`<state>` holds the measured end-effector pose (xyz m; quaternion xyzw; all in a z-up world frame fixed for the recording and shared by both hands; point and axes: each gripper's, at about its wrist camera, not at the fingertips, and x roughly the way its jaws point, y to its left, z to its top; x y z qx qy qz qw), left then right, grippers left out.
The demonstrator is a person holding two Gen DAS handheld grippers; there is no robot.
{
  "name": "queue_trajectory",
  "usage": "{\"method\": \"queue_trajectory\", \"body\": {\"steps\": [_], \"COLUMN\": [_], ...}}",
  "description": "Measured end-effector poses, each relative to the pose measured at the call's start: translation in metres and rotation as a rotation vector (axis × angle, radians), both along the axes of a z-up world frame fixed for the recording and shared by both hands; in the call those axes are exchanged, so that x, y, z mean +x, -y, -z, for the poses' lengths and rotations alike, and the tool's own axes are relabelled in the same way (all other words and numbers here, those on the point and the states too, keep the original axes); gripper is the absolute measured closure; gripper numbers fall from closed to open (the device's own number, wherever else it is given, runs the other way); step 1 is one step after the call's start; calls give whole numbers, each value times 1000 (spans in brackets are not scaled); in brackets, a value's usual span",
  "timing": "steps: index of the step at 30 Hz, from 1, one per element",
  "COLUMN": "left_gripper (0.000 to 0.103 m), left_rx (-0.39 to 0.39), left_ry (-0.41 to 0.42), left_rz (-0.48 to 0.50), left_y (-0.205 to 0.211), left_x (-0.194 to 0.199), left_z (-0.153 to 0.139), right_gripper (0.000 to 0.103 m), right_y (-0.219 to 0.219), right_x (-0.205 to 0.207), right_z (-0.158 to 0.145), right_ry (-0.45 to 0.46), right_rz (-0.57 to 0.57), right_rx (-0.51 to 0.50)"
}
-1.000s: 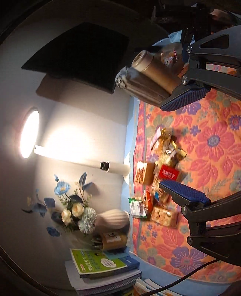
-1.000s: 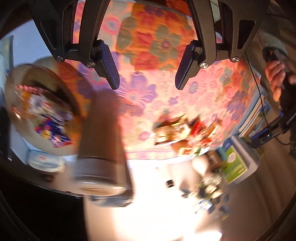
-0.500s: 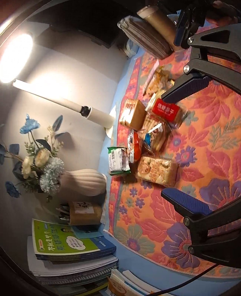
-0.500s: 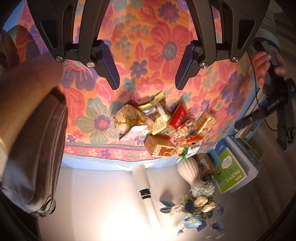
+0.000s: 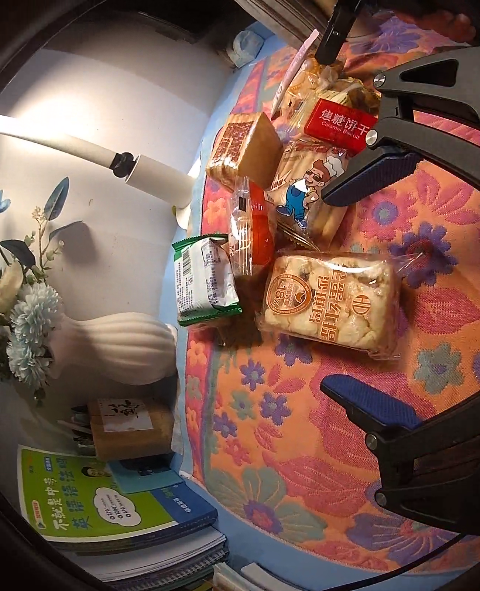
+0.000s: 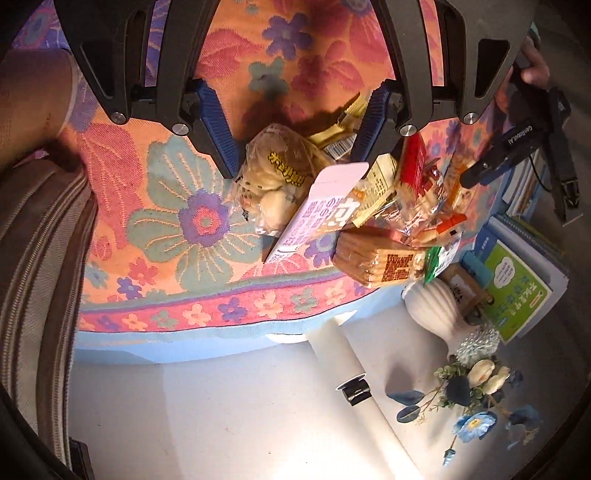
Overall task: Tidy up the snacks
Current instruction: 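Grasp the rice cake pack with the left tool while the right tool grasps a cookie bag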
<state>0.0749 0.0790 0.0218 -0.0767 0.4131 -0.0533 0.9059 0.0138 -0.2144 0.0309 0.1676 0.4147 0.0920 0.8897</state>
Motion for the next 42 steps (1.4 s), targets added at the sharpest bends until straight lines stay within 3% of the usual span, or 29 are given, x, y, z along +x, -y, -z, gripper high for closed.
{"method": "queue_trajectory", "body": {"steps": [3,6,11,17,21,24,26,28,36,42], "left_gripper": [18,31,49,50,47,48,55,57,57,57], "left_rx": [-23,-53,-19,16,-7,11,36,42,-3,-48], "left_ry": [-30,-60,-59,-58,-60,-60,-57,-50,28,46], "left_rz": [-4,-8,-13,-14,-7,-8,-17,-20,-57,-5], "left_y": [-3,-6,-2,3,1,2,4,5,-6,12], "left_x": [5,8,9,8,8,9,9,8,-26,-74], "left_z": [6,11,11,10,11,12,12,11,-7,-12], "right_gripper": [29,25,22,15,16,25,37,42,43,43], "right_y": [-3,-7,-10,-11,-19,-22,-22,-24,-22,-32], "right_x": [7,14,20,30,36,36,32,26,-28,-93], "right_z": [3,5,8,6,7,9,9,7,-19,-27], "right_ry": [8,17,10,-34,-33,-22,-10,5,39,75], "right_rz": [15,12,19,52,74,76,72,66,-30,-162], "right_rx": [-3,-4,9,54,2,-65,-82,-113,-18,-107]}}
